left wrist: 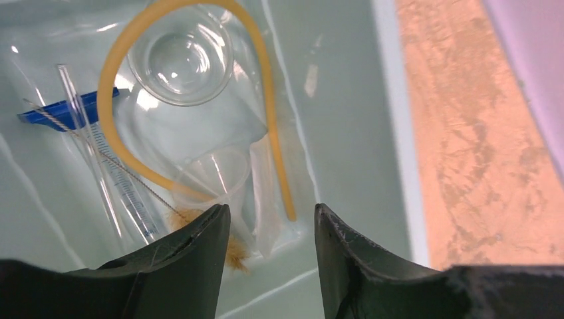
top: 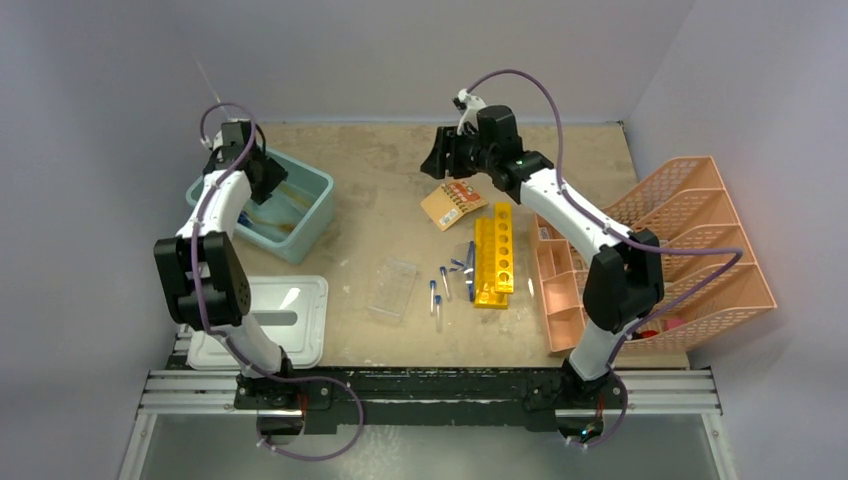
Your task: Organize the chemistry lab equipment
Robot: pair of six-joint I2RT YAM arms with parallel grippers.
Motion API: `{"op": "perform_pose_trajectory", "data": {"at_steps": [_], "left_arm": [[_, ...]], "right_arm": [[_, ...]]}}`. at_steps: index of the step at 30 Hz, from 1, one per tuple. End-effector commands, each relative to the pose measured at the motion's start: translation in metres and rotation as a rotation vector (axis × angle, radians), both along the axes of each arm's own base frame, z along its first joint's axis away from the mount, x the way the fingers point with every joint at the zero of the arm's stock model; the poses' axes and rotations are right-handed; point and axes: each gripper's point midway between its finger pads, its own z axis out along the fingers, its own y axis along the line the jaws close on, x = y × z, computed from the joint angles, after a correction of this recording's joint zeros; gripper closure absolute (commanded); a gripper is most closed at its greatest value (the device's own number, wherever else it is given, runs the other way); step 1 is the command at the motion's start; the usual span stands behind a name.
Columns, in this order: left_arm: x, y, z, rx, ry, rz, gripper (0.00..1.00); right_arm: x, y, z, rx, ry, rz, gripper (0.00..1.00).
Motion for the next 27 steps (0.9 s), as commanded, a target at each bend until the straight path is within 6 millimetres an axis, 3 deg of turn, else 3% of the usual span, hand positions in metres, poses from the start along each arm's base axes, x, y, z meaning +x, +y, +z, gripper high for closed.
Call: {"op": "perform_pose_trajectory", "data": {"at_steps": [1, 8, 14, 17, 20, 23, 27], "left_arm": [[0.001, 0.001, 0.078, 0.049, -0.165, -0.037, 0.49], [-0.014, -0.052, 0.151, -0.024, -0.420, -0.231, 0.45], [-0.032, -0.123, 0.193, -0.058, -0.576, -0.439, 0.45], [-0.040, -0.152, 0.195, -0.071, -0.591, -0.501, 0.45], [-0.046, -0.168, 0.190, -0.100, -0.585, -0.528, 0.45], [-0.052, -0.181, 0.183, -0.110, -0.569, -0.553, 0.45], [-0.060, -0.196, 0.171, -0.110, -0.536, -0.580, 0.45]], "right_arm": [[0.010, -0.011, 0.004, -0.060, -0.037, -0.054, 0.41], [-0.004, -0.018, -0.038, -0.290, 0.007, -0.113, 0.43], [-0.032, -0.005, -0.069, -0.480, 0.007, -0.065, 0.46], [-0.052, 0.001, -0.085, -0.545, 0.040, -0.012, 0.57], [-0.070, 0.000, -0.099, -0.587, 0.078, 0.007, 0.63], [-0.082, -0.012, -0.111, -0.619, 0.140, -0.043, 0.62], [-0.100, -0.045, -0.124, -0.692, 0.269, -0.208, 0.50]]}}
